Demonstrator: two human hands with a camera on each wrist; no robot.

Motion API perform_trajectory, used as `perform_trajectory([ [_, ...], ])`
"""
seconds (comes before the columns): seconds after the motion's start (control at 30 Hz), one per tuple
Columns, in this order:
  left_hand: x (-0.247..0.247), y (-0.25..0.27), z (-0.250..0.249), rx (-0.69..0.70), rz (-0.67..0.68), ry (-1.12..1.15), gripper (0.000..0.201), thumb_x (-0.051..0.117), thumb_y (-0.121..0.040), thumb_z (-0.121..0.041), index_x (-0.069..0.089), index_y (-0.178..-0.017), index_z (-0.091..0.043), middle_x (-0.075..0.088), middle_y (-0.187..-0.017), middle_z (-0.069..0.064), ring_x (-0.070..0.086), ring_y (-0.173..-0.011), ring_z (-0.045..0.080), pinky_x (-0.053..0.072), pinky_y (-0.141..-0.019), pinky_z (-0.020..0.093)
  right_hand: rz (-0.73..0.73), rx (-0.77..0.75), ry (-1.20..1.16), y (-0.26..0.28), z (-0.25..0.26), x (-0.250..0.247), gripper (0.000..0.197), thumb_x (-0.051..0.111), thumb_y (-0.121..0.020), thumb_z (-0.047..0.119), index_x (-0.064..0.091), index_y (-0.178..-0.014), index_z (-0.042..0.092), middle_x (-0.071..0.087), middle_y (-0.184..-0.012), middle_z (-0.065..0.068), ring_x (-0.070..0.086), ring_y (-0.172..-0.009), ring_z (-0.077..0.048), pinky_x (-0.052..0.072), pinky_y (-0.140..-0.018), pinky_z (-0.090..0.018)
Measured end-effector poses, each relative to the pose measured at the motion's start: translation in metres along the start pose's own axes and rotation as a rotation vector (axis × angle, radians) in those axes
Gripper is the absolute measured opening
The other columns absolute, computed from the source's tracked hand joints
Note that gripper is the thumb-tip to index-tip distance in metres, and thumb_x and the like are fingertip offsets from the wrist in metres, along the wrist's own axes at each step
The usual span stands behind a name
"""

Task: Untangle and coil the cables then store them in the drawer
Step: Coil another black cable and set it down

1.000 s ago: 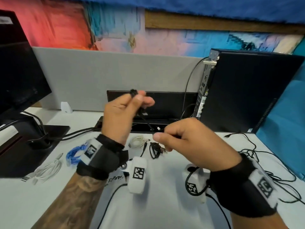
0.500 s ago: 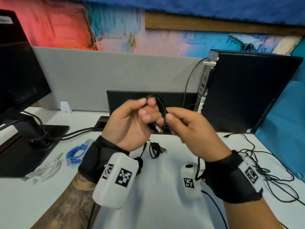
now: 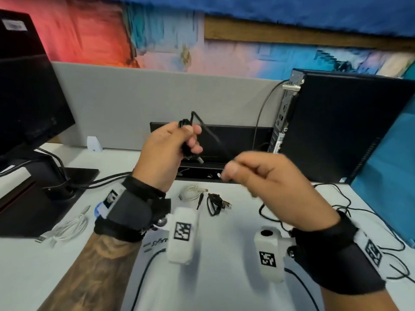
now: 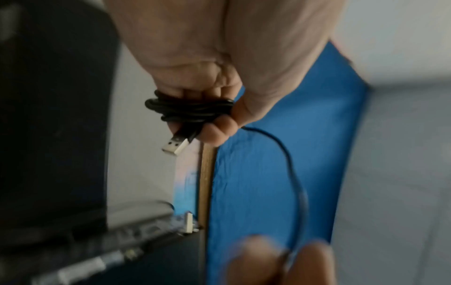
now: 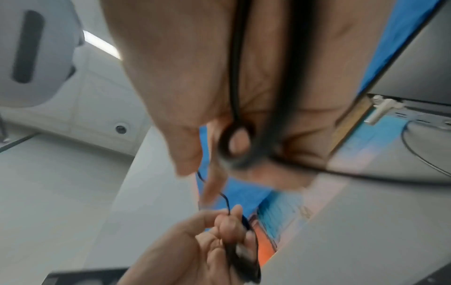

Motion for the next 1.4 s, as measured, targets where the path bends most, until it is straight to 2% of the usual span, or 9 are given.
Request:
perform_trajectory([
  [0.17,0.029,0.023,0.012,-0.241,0.422,-0.233,0.018,0.056,-0.081,-0.014,0.065,-0.067,-0.007,0.036,-0.052,0.001,0.039,-0.045,0.016,0.049,-0.058,0.031,-0.625,0.034,-0.1,-0.001,-0.043,-0.056,0.032,0.054,-0.105,0.033,0.069,-0.08,0.018,0.042,-0.05,0.008,0.037,-0.046,-0.008,0.033,-0.048,-0.022],
  [0.37,0.056,0.042,0.014,-0.47,0.722,0.383,0.01,0.06,-0.077,-0.016,0.06,-0.073,-0.007,0.028,-0.052,-0.005,0.038,-0.043,0.009,0.047,-0.057,0.028,-0.542,0.194,0.021,-0.013,-0.09,-0.027,0.028,0.058,-0.103,0.028,0.07,-0.079,0.019,0.056,-0.055,0.021,0.05,-0.054,-0.001,0.039,-0.059,-0.02],
  [0.63,0.011,0.001,0.004,-0.061,-0.035,0.676,0.027,0.045,-0.1,-0.008,0.067,-0.086,-0.006,0.067,-0.076,0.0,0.068,-0.073,0.013,0.058,-0.078,0.03,0.123,0.158,0.121,-0.009,-0.047,0.034,0.022,0.056,-0.103,0.032,0.074,-0.094,0.024,0.067,-0.076,0.017,0.058,-0.069,-0.003,0.046,-0.065,-0.016],
  [0.73,0.009,0.001,0.008,-0.003,-0.079,0.519,0.017,0.046,-0.1,-0.008,0.062,-0.096,-0.004,0.07,-0.079,0.001,0.07,-0.081,0.015,0.057,-0.08,0.029,0.186,0.13,0.16,-0.003,-0.024,0.028,0.023,0.054,-0.102,0.036,0.075,-0.106,0.027,0.069,-0.081,-0.007,0.06,-0.072,-0.022,0.052,-0.072,-0.036],
  [0.93,0.04,0.028,-0.005,0.365,0.14,-0.441,0.013,0.06,-0.097,-0.009,0.072,-0.096,-0.005,0.074,-0.081,0.006,0.071,-0.076,0.016,0.059,-0.072,0.032,0.079,0.03,0.151,0.003,-0.003,0.003,0.017,0.06,-0.099,0.023,0.075,-0.096,0.016,0.073,-0.081,-0.004,0.065,-0.072,-0.021,0.054,-0.071,-0.044],
  [1.07,0.051,0.037,0.007,0.225,0.467,-0.667,0.039,0.041,-0.103,-0.036,0.059,-0.074,-0.018,0.061,-0.068,0.004,0.06,-0.068,0.028,0.052,-0.07,0.051,-0.006,0.037,0.116,0.003,-0.015,-0.013,0.016,0.067,-0.093,0.019,0.076,-0.081,0.025,0.074,-0.078,-0.004,0.069,-0.074,-0.031,0.057,-0.071,-0.051],
  [1.17,0.049,0.04,0.009,0.078,0.593,-0.669,0.041,0.043,-0.097,-0.052,0.062,-0.07,-0.027,0.059,-0.065,0.006,0.056,-0.06,0.027,0.052,-0.061,0.045,0.008,0.025,0.094,0.002,-0.022,-0.014,0.014,0.07,-0.091,0.02,0.074,-0.077,0.018,0.068,-0.065,0.002,0.059,-0.058,-0.017,0.053,-0.058,-0.032],
  [1.23,0.041,0.036,0.009,0.006,0.58,-0.639,0.043,0.052,-0.095,-0.048,0.062,-0.065,-0.02,0.056,-0.062,0.01,0.049,-0.053,0.02,0.046,-0.055,0.034,-0.009,0.071,0.009,-0.001,-0.034,-0.014,0.019,0.065,-0.092,0.031,0.07,-0.08,0.017,0.057,-0.059,0.003,0.048,-0.054,-0.008,0.041,-0.053,-0.015],
  [1.4,0.006,0.016,0.007,-0.364,0.381,-0.013,0.044,0.058,-0.093,-0.037,0.052,-0.055,-0.016,0.026,-0.042,-0.006,0.028,-0.035,0.008,0.042,-0.046,0.024,-0.242,0.245,-0.298,-0.007,-0.082,-0.036,0.037,0.065,-0.078,0.044,0.064,-0.092,0.01,0.041,-0.064,0.003,0.033,-0.056,-0.011,0.028,-0.052,-0.022],
])
Point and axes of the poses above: each hand's wrist, its own y-axis away from the middle knuckle, its own x-axis out of the palm, z = x × y, the point moved 4 cm from there along -y, towards the middle knuckle
